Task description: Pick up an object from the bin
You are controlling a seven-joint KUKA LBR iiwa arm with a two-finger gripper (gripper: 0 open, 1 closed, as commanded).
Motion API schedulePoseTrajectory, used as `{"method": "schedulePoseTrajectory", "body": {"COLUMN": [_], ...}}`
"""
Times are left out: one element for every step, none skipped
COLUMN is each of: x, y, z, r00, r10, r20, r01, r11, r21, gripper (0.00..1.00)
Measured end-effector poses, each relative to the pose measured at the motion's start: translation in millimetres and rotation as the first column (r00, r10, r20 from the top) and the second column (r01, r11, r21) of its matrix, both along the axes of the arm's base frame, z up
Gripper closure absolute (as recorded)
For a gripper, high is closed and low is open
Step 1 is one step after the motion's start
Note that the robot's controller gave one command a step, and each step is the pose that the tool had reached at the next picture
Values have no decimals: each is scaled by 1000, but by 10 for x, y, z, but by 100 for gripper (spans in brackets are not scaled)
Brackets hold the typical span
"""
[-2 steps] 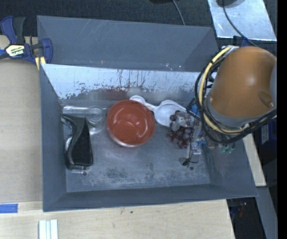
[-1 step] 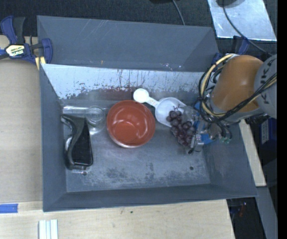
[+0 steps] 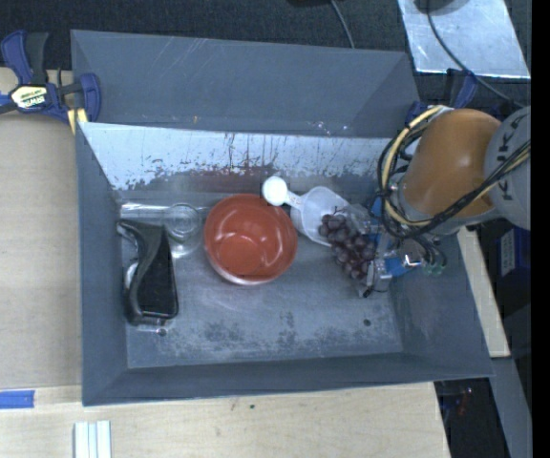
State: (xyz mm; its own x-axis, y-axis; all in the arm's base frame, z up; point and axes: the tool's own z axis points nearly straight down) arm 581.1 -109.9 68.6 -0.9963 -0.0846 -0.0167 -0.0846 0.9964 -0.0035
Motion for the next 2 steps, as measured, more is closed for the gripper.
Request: {"method": "schedulePoseTrajectory", "body": {"x": [45, 26], "y": [-57, 5], "z": [-21, 19], "r00": [995, 1000], "r10": [-102, 5], "r20": [1, 6], "r01": [102, -5], "r11": [995, 1000], "r21": [7, 0], "gripper": [0, 0]}}
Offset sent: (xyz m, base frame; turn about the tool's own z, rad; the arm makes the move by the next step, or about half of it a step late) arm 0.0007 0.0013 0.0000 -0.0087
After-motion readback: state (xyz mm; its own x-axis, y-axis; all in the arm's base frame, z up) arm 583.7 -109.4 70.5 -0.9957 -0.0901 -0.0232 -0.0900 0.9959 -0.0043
